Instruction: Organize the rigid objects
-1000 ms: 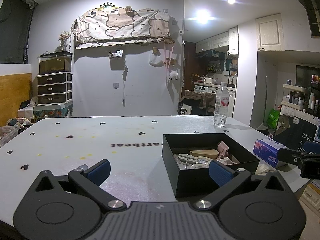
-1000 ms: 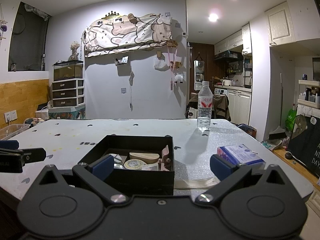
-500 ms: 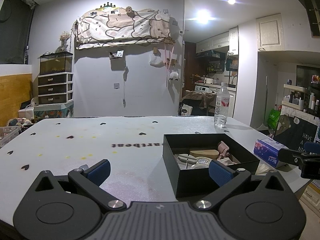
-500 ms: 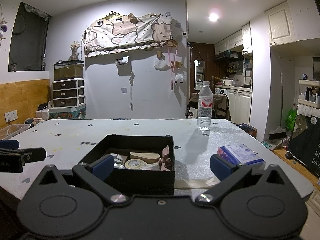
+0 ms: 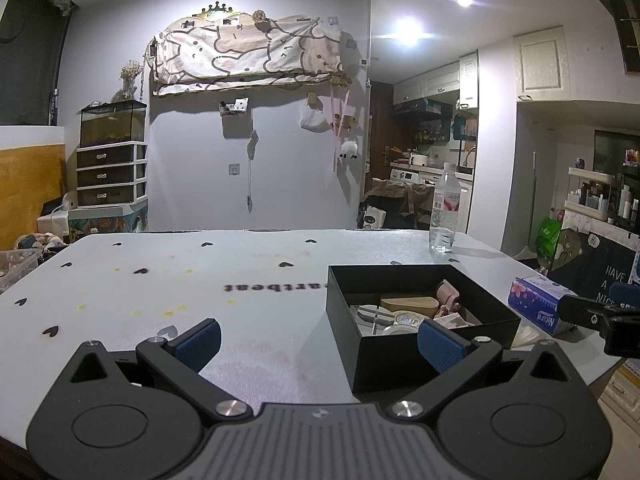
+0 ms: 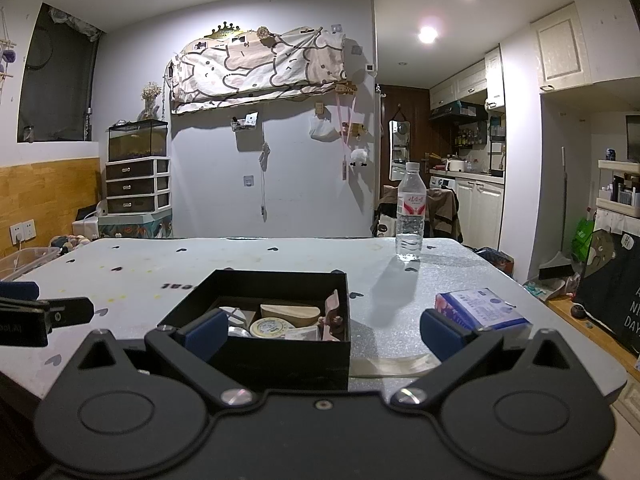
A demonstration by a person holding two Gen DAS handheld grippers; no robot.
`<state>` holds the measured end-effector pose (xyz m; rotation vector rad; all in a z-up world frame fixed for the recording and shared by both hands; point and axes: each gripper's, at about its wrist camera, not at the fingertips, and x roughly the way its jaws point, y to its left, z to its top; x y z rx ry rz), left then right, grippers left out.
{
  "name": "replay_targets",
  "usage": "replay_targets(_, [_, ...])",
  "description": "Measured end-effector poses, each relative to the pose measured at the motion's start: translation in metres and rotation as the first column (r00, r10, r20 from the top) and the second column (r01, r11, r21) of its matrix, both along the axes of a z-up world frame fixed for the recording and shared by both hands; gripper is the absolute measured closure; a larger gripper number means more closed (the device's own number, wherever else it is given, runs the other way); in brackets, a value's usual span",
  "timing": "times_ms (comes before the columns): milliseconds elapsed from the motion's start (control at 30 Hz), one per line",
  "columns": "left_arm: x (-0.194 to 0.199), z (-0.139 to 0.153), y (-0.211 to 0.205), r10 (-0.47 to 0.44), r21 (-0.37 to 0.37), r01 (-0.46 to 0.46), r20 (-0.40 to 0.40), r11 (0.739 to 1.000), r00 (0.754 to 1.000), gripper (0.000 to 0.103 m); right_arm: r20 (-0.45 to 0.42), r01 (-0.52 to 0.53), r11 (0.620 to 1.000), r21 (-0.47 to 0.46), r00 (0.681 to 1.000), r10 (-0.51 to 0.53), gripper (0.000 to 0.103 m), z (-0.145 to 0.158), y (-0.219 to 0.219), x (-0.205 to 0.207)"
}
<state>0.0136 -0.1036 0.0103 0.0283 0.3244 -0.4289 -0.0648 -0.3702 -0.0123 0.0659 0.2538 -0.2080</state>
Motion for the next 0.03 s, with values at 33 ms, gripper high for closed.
replay_targets(33, [0.0, 0.0, -0.0001, 0.0, 0.0, 0.0, 0.0, 1.0, 1.0, 0.0, 0.0, -0.001, 1.0, 0.0, 1.0, 0.001, 0.0, 0.0001, 0.0001, -0.0001])
